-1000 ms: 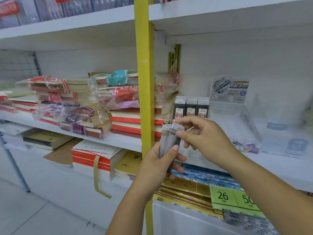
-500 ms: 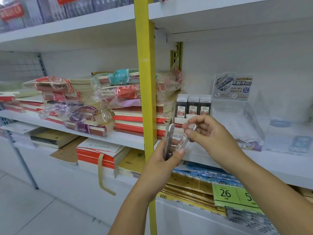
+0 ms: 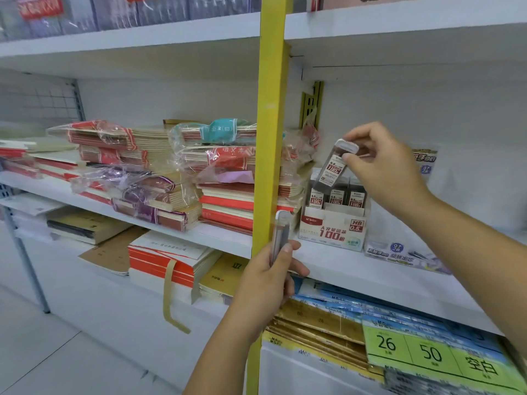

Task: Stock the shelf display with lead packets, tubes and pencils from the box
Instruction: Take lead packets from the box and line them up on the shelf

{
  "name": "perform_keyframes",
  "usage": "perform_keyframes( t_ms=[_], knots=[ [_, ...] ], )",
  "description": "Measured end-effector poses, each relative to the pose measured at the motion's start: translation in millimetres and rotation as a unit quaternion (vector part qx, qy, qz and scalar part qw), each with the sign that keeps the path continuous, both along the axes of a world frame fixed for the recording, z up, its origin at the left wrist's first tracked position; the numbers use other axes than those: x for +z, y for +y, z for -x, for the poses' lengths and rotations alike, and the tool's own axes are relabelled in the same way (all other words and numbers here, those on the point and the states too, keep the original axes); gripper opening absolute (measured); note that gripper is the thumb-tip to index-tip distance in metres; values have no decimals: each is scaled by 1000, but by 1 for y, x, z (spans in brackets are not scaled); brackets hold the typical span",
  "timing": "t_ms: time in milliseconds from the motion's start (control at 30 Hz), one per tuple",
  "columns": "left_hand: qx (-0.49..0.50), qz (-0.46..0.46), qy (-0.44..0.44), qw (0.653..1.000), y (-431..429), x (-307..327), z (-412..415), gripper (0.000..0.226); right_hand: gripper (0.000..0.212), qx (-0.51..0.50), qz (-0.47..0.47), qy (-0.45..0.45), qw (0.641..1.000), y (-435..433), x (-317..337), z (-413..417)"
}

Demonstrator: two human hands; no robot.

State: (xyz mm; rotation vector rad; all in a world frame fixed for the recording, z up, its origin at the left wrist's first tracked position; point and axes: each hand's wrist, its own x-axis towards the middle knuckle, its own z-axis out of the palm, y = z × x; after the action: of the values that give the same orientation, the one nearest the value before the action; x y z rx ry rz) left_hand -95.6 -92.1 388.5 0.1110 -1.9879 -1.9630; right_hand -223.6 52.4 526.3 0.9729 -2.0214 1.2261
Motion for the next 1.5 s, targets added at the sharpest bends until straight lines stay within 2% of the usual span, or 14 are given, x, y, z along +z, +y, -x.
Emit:
perform_keyframes(
  t_ms=[233,400,533,633,700,767,833,900,1000,1100,1167,1233,1367,1500],
  knots=[
    [5,20,-3,1000,-4,-2,2,21,27,-40,-132,-33,990,-24,-19,38],
    [10,30,-1,1000,-6,-2,4,20,29,-160,-250,132,946,-26,-34,47],
    [16,36,5,999,-4,-2,5,20,37,-195,-292,129,927,-22,-34,40],
    [17,35,10,999,-1,-1,5,20,34,-123,-243,87,958,-13,-36,18],
    [20,40,15,999,2,-1,5,19,23,-29,-179,11,983,-3,-39,-3],
    [27,67,22,997,5,-1,6,20,19,66,-157,-84,982,3,-43,-29],
    [32,104,34,994,9,0,6,20,35,136,-162,-161,964,4,-48,-46],
    [38,137,45,989,12,1,6,19,36,150,-167,-180,958,2,-54,-52],
    [28,152,56,986,16,2,5,19,13,139,-138,-185,963,4,-57,-48],
    [13,112,67,991,16,1,5,33,20,127,-98,-206,965,11,-59,-41],
    [22,97,77,992,16,0,9,33,25,135,-57,-230,962,15,-59,-37],
    [55,109,83,989,16,0,12,30,22,117,-8,-208,971,19,-52,-33],
    [137,219,90,962,16,-3,22,38,17,54,68,-51,995,27,-21,-19],
    [177,384,124,898,19,-7,29,50,17,19,-23,15,999,17,-10,-1]
  ],
)
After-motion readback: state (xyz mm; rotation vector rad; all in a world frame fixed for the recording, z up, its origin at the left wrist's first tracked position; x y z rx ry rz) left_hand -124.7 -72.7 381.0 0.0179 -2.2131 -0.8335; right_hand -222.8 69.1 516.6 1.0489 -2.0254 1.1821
